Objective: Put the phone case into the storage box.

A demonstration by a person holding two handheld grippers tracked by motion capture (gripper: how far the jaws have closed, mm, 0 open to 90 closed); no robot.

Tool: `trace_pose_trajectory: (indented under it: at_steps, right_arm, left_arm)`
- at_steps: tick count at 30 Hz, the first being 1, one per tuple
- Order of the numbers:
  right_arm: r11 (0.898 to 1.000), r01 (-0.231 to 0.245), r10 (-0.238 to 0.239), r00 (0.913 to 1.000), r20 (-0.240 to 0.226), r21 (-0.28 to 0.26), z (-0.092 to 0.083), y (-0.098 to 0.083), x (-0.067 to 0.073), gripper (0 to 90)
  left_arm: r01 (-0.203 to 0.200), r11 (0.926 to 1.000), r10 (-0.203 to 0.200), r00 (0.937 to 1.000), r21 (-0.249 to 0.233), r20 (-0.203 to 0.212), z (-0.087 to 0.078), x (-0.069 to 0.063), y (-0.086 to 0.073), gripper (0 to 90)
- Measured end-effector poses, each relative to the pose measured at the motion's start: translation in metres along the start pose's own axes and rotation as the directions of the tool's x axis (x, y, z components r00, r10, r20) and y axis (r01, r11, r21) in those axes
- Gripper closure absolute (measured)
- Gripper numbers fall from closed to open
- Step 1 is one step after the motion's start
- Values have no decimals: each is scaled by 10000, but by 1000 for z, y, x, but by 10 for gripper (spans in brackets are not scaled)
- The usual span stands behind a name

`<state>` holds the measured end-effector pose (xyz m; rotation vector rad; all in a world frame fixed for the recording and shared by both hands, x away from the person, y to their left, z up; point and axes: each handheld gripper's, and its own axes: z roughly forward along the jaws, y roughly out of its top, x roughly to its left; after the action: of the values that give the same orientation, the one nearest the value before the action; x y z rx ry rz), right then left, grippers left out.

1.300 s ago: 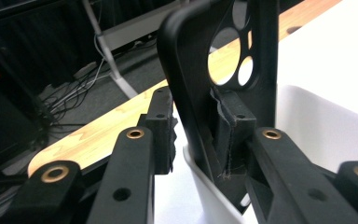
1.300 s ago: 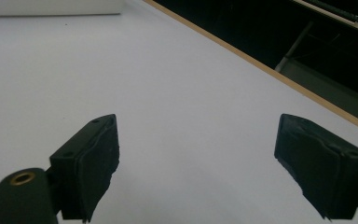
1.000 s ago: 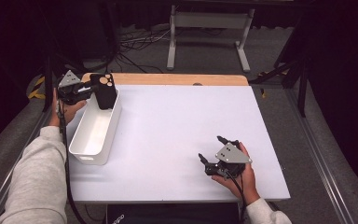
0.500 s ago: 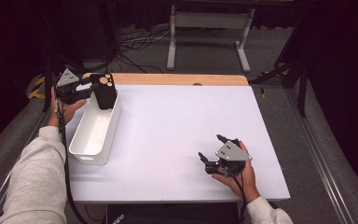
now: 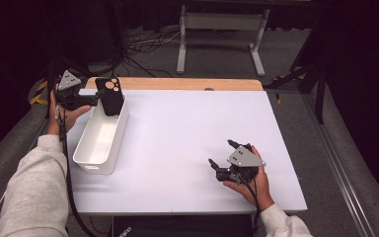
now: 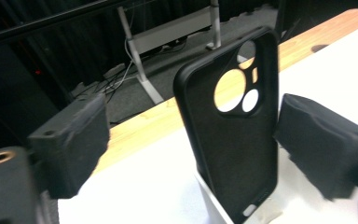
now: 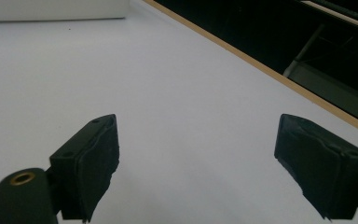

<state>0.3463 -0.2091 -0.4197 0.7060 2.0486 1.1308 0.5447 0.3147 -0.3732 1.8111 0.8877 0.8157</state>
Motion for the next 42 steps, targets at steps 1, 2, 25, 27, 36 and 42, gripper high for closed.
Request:
trace_pose_trajectory:
  at_steps: [1, 2, 25, 27, 36, 42]
  right_arm:
    - [10000, 5, -5, 10000, -18, 6, 1, 0, 0, 142]
    - [10000, 6, -6, 10000, -24, -11, 1, 0, 0, 142]
    - [9994, -59, 51, 9997, -246, -354, 1, 5, -6, 137]
    - [9993, -95, 87, 9997, -231, -348, 0, 4, -7, 135]
    - [9991, -177, 166, 9994, -287, -378, 0, 3, -6, 133]
    - [9991, -129, 117, 9995, -302, -395, 0, 3, -5, 133]
  left_arm:
    - [-63, 10000, 63, 10000, -8, 39, -2, 0, 0, 66]
    - [-58, 10000, 58, 9999, -62, 94, -3, 0, 0, 60]
    - [-581, 9962, 611, 9971, -649, 453, -44, -36, 11, 30]
    - [-540, 9962, 576, 9970, -679, 519, -47, -40, 11, 29]
    - [-516, 9944, 581, 9959, -925, 688, -60, -55, 6, 30]
    - [-397, 9924, 489, 9958, -1165, 776, -68, -57, 8, 33]
